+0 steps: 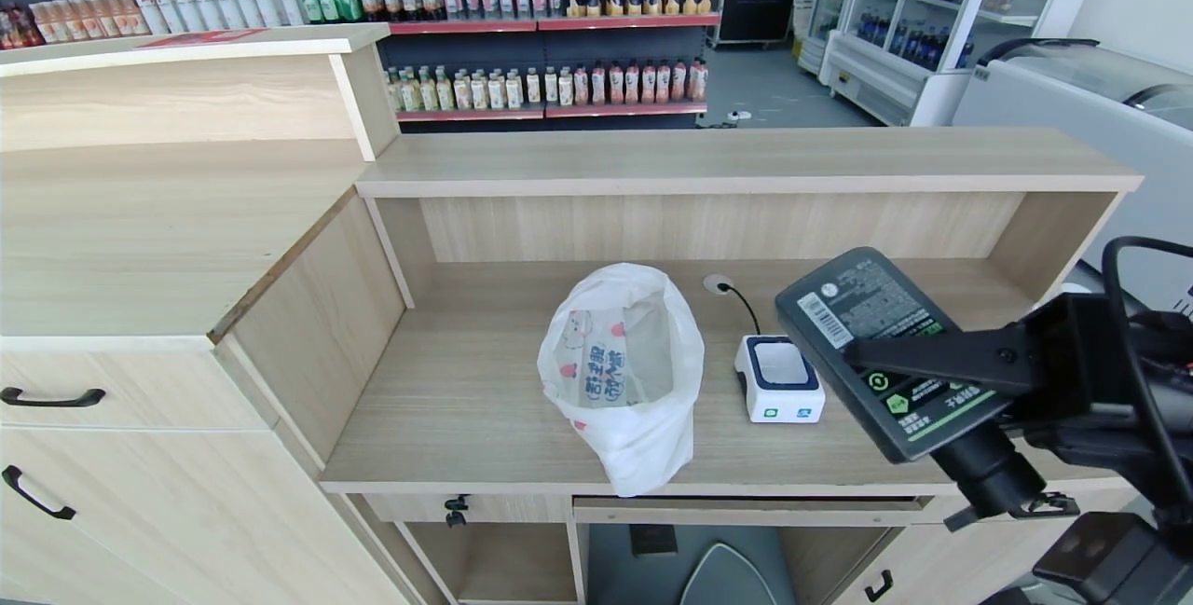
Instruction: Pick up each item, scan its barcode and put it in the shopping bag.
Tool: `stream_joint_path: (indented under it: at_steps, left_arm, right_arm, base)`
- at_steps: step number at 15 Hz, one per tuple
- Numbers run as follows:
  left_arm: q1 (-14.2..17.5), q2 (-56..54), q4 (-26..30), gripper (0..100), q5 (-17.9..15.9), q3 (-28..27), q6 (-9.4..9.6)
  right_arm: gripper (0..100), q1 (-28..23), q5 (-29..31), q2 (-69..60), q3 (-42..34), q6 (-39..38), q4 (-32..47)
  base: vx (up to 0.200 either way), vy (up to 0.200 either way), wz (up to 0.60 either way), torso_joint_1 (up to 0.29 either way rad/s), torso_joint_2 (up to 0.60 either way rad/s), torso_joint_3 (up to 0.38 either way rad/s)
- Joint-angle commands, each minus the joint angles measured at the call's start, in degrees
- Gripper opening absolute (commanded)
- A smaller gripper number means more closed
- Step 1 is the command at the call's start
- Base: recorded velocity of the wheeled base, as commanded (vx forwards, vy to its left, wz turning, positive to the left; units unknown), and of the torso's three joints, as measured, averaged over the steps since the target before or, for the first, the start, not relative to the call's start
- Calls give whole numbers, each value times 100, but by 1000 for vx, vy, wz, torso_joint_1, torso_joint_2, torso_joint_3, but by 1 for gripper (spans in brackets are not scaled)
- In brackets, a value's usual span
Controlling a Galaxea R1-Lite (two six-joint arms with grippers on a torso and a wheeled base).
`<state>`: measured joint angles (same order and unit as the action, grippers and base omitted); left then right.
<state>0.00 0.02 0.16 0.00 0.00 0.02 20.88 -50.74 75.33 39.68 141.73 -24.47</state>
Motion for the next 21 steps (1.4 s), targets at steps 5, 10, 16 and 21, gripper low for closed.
stream_joint_path:
  at_steps: [5,10,16,21]
  left_arm:
    - [0,-2,2,100,0,0,-2]
    - [0,-2,2,100,0,0,-2]
    - [0,-2,2,100,0,0,6]
    - [0,-2,-7,100,0,0,-2]
  right_arm:
    - [0,1419,-305,88,233,-163,56]
    - [0,1524,-314,-317,383,-145,21]
    - [0,1489,-296,61,391,-93,-990]
    - [0,1594,-296,509,374,-66,-1183]
  base:
    - [0,0,0,0,0,0]
    - [0,0,0,0,0,0]
    - [0,0,0,0,0,0]
    - [0,0,0,0,0,0]
